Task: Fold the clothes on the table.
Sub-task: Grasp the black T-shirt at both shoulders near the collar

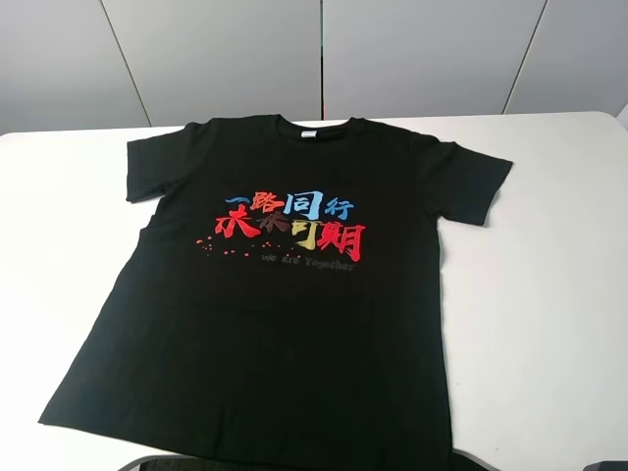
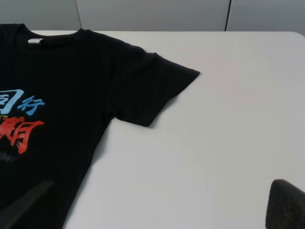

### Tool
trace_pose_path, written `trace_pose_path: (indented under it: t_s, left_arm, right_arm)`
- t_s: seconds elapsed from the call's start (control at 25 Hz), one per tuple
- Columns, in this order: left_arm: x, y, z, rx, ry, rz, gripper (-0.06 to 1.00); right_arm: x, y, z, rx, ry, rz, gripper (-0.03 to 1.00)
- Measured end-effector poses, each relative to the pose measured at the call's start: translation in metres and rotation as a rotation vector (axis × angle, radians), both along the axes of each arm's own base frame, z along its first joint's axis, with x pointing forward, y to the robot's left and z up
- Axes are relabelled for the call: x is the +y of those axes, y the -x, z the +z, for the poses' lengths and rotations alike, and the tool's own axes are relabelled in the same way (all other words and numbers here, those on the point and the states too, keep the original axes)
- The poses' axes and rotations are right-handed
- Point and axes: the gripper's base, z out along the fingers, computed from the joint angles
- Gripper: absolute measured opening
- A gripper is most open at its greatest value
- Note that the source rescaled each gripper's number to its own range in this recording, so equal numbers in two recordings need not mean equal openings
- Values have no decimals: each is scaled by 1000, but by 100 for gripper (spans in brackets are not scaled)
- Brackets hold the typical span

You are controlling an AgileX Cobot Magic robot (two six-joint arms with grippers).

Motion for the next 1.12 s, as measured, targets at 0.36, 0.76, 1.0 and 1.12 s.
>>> trace_pose_path:
  t_s: [0.36, 0.76, 1.0, 1.12]
  left_arm:
    - [0, 0, 0, 0, 0, 0, 80]
    - [0, 0, 0, 0, 0, 0, 80]
    - [0, 0, 0, 0, 0, 0, 80]
    - [0, 0, 0, 0, 0, 0, 80]
  right_arm:
    - [0, 0, 0, 0, 0, 0, 93]
    - [0, 0, 0, 0, 0, 0, 93]
    - [0, 0, 0, 0, 0, 0, 93]
    - [0, 0, 0, 0, 0, 0, 93]
